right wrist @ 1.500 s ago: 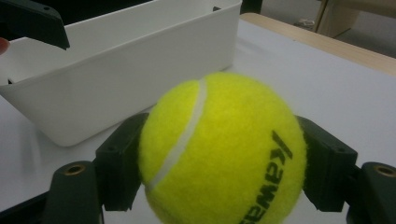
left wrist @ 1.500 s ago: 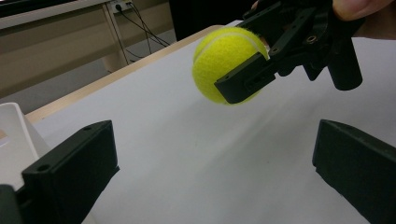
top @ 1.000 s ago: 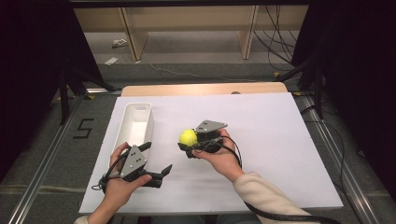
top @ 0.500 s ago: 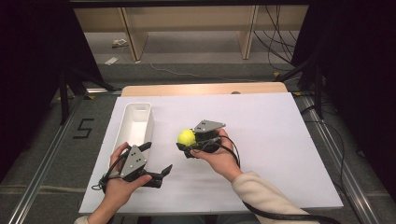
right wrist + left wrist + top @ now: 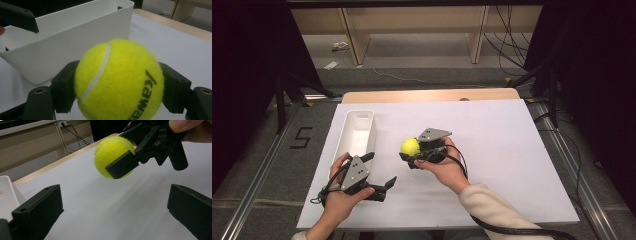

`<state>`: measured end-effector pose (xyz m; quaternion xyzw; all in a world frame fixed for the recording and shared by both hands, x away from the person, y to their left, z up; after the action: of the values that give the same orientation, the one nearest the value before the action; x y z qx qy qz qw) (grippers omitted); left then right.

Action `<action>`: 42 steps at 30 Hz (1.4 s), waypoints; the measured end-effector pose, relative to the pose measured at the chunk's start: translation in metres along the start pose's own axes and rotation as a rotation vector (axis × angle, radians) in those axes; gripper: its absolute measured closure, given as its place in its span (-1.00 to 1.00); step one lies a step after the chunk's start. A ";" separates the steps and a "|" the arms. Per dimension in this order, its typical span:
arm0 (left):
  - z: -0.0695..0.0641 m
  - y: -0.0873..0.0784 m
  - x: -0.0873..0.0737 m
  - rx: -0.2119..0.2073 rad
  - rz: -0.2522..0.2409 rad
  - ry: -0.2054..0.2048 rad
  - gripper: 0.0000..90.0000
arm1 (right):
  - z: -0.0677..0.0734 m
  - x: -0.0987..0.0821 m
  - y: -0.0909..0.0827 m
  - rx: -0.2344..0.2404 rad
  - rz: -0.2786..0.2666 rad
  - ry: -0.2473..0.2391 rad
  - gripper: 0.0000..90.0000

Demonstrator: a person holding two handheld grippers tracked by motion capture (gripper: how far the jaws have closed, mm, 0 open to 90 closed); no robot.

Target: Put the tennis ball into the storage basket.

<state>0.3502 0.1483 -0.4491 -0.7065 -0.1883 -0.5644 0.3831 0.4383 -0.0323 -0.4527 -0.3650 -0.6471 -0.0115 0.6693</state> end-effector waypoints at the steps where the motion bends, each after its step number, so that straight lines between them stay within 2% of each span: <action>1: 0.000 0.000 0.000 0.000 0.000 0.000 -1.00 | 0.000 0.000 0.000 0.000 0.000 0.001 -0.39; 23: -0.001 0.000 0.000 -0.002 0.001 0.000 -1.00 | 0.003 0.008 0.005 0.015 -0.008 0.007 -0.39; 42: -0.002 0.000 0.000 -0.007 0.003 0.001 -1.00 | 0.003 0.022 0.011 0.017 -0.001 -0.020 -0.39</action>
<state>0.3490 0.1468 -0.4492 -0.7080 -0.1852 -0.5649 0.3813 0.4446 -0.0132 -0.4391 -0.3590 -0.6541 -0.0028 0.6658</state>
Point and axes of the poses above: each handheld gripper's, and its own axes: y roughly forward along the jaws, x roughly out of its top, z roughly to its left, the point moved 4 cm from there along y, roughly forward along the jaws, and after that the axes turned 11 degrees about -y, right-handed, at the moved point
